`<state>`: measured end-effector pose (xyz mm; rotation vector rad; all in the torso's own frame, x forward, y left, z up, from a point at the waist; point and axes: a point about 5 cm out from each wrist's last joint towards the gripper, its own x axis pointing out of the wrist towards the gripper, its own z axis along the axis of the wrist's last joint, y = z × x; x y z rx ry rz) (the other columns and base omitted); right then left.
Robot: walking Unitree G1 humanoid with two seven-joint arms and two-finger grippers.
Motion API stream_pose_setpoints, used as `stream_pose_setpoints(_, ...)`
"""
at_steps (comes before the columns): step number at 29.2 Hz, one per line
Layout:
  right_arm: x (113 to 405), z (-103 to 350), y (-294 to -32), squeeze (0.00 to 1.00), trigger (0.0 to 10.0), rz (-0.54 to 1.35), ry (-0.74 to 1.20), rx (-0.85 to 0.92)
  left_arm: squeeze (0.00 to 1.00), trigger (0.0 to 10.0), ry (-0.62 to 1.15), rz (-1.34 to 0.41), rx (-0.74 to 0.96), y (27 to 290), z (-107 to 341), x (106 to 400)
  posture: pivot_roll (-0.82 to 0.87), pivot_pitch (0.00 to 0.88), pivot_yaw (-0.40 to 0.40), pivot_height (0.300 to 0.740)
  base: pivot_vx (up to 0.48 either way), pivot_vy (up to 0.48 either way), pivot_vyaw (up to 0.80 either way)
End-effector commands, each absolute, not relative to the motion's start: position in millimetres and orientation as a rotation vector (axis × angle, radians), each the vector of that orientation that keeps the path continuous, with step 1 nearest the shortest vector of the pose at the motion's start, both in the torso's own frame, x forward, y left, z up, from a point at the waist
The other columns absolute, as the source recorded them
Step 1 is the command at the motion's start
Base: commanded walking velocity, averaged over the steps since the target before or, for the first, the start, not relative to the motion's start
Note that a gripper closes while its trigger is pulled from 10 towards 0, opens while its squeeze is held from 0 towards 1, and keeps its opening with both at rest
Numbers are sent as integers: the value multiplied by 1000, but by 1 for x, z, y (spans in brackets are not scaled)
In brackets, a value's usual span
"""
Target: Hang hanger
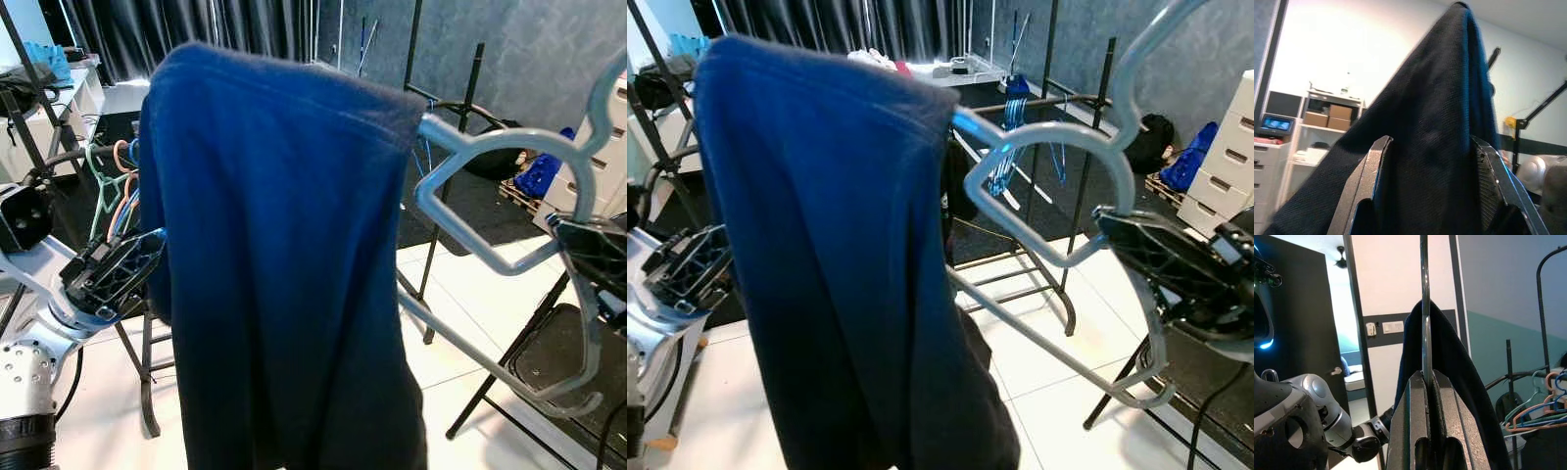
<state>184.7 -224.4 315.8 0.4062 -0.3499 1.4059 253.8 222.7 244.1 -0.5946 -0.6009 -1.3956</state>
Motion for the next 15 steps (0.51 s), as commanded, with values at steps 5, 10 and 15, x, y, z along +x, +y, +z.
stream_pose_setpoints(5, 182, 320, -219, 0, 0, 1413, -362, 394, 0, 0, -583, -1513, -613, 211, 247, 243, -173, 0, 32, 740, 0, 0, 0)
stream_pose_setpoints(10, 183, 321, -221, 0, 0, 1396, -359, 383, 0, 0, -568, -1541, -620, 206, 247, 241, -172, 0, 32, 740, 0, 0, 0)
stream_pose_setpoints(15, 183, 322, -223, 0, 0, 1380, -364, 368, 0, 0, -545, -1550, -608, 203, 246, 241, -172, 0, 34, 740, 0, 0, 0)
